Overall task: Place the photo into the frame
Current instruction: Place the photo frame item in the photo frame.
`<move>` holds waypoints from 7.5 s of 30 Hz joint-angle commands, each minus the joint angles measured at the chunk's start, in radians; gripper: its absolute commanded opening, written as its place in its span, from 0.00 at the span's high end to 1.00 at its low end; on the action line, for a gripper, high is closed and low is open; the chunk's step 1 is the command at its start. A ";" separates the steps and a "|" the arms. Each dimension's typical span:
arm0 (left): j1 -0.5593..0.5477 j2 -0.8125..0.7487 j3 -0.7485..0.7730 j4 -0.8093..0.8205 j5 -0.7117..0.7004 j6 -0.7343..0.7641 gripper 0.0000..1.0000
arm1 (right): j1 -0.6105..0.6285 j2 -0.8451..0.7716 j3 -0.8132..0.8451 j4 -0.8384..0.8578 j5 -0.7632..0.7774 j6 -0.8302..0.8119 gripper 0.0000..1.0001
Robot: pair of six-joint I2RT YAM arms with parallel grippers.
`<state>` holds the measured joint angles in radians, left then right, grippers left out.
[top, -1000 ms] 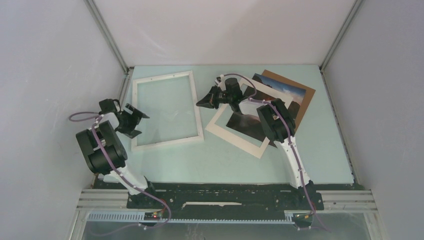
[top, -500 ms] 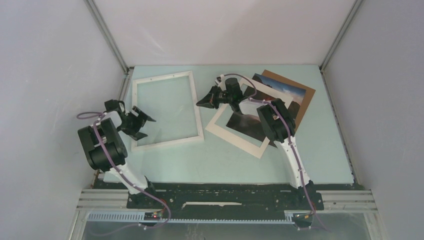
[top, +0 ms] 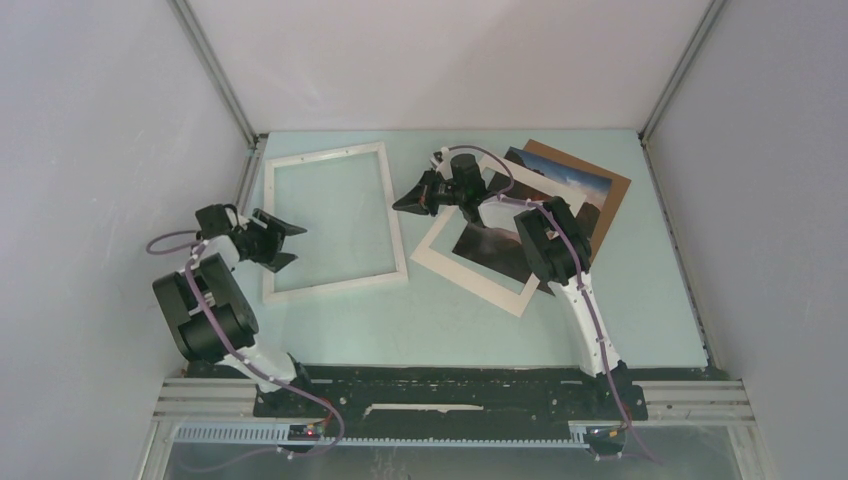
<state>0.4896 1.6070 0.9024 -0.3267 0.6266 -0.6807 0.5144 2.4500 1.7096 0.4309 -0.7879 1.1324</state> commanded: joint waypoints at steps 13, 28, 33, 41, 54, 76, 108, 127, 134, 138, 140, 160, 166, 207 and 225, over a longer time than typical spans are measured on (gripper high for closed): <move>-0.003 0.016 -0.102 0.134 -0.002 -0.128 0.37 | 0.006 -0.020 0.028 0.025 -0.021 0.001 1.00; -0.008 0.149 0.008 0.071 -0.034 -0.004 0.75 | 0.006 -0.012 0.062 -0.051 -0.023 -0.046 1.00; -0.007 0.079 -0.003 0.017 -0.082 0.049 0.83 | 0.002 -0.006 0.094 -0.141 -0.013 -0.086 0.85; -0.011 -0.048 0.019 -0.098 -0.181 0.137 0.92 | 0.013 0.012 0.142 -0.222 0.004 -0.141 1.00; -0.014 -0.194 0.047 -0.167 -0.272 0.197 0.95 | 0.031 -0.030 0.002 -0.029 0.062 -0.130 1.00; -0.023 -0.249 0.088 -0.173 -0.301 0.184 0.98 | 0.044 -0.055 -0.039 0.059 0.117 -0.127 1.00; -0.028 -0.294 0.094 -0.177 -0.303 0.164 1.00 | 0.046 -0.061 -0.045 0.092 0.125 -0.116 1.00; -0.033 -0.325 0.019 -0.170 -0.297 0.165 1.00 | 0.044 -0.078 -0.118 0.135 0.113 -0.106 1.00; -0.033 -0.346 -0.014 -0.187 -0.320 0.195 1.00 | 0.042 -0.078 -0.134 0.149 0.101 -0.108 1.00; -0.032 -0.374 -0.020 -0.189 -0.332 0.200 1.00 | 0.047 -0.065 -0.116 0.148 0.104 -0.106 1.00; -0.032 -0.372 -0.018 -0.192 -0.333 0.204 1.00 | 0.050 -0.065 -0.116 0.150 0.107 -0.103 1.00; -0.028 -0.416 -0.034 -0.216 -0.373 0.214 1.00 | 0.058 -0.050 -0.116 0.166 0.099 -0.089 1.00; -0.023 -0.398 -0.073 -0.206 -0.364 0.208 1.00 | 0.057 -0.056 -0.101 0.123 0.081 -0.098 1.00; 0.017 -0.272 -0.136 -0.153 -0.274 0.243 1.00 | 0.074 0.279 0.579 -0.493 0.065 -0.235 0.73; 0.017 -0.220 -0.153 -0.122 -0.192 0.220 0.90 | 0.083 0.212 0.486 -0.318 0.130 -0.258 1.00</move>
<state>0.4988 1.3598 0.7563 -0.4847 0.3748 -0.4690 0.5911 2.7247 2.2612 -0.0189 -0.6735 0.8921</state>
